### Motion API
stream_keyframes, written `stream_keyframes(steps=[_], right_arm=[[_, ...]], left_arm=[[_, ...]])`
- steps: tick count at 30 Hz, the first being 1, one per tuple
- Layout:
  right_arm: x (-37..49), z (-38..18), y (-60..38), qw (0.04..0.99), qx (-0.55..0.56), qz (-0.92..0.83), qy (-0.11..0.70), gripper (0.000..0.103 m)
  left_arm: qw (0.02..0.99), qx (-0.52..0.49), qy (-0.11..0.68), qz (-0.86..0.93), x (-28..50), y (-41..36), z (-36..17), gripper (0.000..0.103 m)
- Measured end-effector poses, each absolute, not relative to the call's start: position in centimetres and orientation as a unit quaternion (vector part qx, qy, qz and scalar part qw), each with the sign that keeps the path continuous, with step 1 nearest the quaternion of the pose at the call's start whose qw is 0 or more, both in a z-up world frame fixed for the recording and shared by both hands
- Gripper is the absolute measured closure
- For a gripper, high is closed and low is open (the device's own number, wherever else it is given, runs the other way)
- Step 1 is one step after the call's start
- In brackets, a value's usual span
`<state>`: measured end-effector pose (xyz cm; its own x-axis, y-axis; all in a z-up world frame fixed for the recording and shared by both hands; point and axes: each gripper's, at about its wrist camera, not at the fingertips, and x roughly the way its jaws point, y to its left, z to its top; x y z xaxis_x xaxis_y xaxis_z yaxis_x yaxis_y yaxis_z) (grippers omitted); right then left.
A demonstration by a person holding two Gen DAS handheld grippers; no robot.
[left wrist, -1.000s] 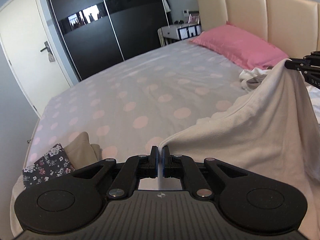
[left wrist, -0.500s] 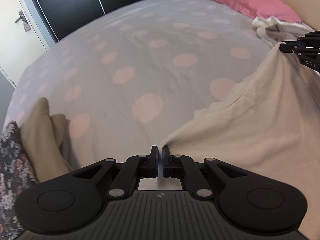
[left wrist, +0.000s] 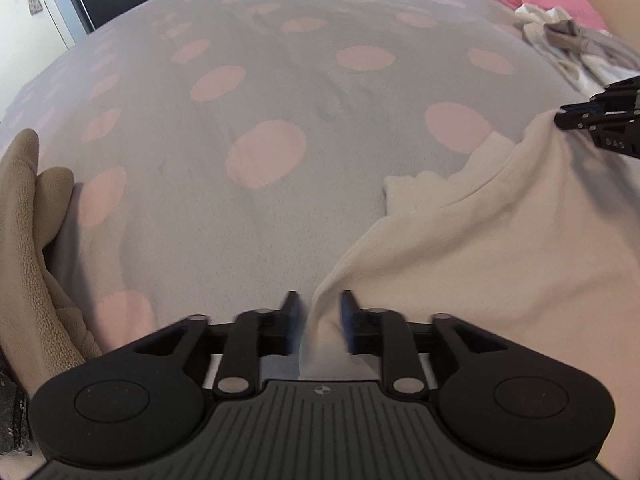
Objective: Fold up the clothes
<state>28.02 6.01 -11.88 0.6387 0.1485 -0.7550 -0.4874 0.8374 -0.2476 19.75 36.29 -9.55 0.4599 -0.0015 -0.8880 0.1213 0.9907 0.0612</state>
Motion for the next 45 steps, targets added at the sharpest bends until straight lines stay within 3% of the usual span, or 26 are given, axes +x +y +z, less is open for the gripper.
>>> stream_keyframes(steps=[2,6,13,16,17,19,20,24,31,34,35,36,37,38,45], right_arm=[[28.1,-10.6,5.2,0.883,-0.200,0.189,0.380,0.084],[29.0,-8.0,4.6,0.885,-0.123,0.247,0.375,0.070],[32.0,-10.5,9.6,0.822,-0.086,0.328,0.458,0.070],[32.7,-12.5,10.1,0.809,-0.069,0.327,0.483,0.070],[32.9,-13.0,10.0,0.807,-0.059,0.329,0.488,0.072],[33.1,-13.2,9.4,0.803,-0.021,0.344,0.485,0.098],[33.1,-13.0,9.1,0.805,-0.011,0.348,0.481,0.097],[32.5,-11.1,8.8,0.842,-0.025,0.348,0.411,0.098],[32.9,-10.8,10.5,0.858,-0.064,0.333,0.385,0.098],[32.8,-11.8,11.3,0.845,-0.089,0.329,0.412,0.098],[32.7,-11.9,11.2,0.843,-0.091,0.325,0.418,0.095],[32.7,-12.0,11.1,0.842,-0.092,0.320,0.425,0.089],[32.6,-12.1,10.9,0.840,-0.094,0.315,0.431,0.081],[32.3,-11.6,10.4,0.846,-0.087,0.308,0.427,0.064],[28.2,-8.2,4.2,0.858,-0.078,0.290,0.417,0.062]], left_arm=[[0.862,0.043,0.503,-0.048,19.7,36.7,-8.5,0.059],[0.875,-0.024,0.481,-0.057,20.9,37.1,-7.3,0.058],[0.856,-0.070,0.508,-0.064,24.8,35.2,-10.6,0.059],[0.858,-0.079,0.503,-0.068,25.1,34.9,-11.7,0.062],[0.861,-0.081,0.498,-0.068,24.9,34.9,-11.8,0.070],[0.870,-0.075,0.482,-0.077,24.7,34.6,-11.6,0.088],[0.878,-0.059,0.468,-0.078,24.5,34.3,-11.2,0.099],[0.905,-0.047,0.417,-0.065,24.3,34.3,-9.3,0.101],[0.897,-0.024,0.440,-0.035,25.8,33.7,-10.4,0.101],[0.886,-0.025,0.462,-0.027,25.8,33.7,-11.4,0.099],[0.887,-0.033,0.460,-0.024,25.5,34.1,-11.3,0.090],[0.888,-0.039,0.458,-0.022,24.8,34.4,-10.9,0.084],[0.889,-0.045,0.456,-0.020,24.1,34.8,-10.5,0.072],[0.889,-0.050,0.454,-0.017,23.4,35.1,-10.1,0.066],[0.886,-0.055,0.461,0.001,16.5,36.7,-6.7,0.065]])
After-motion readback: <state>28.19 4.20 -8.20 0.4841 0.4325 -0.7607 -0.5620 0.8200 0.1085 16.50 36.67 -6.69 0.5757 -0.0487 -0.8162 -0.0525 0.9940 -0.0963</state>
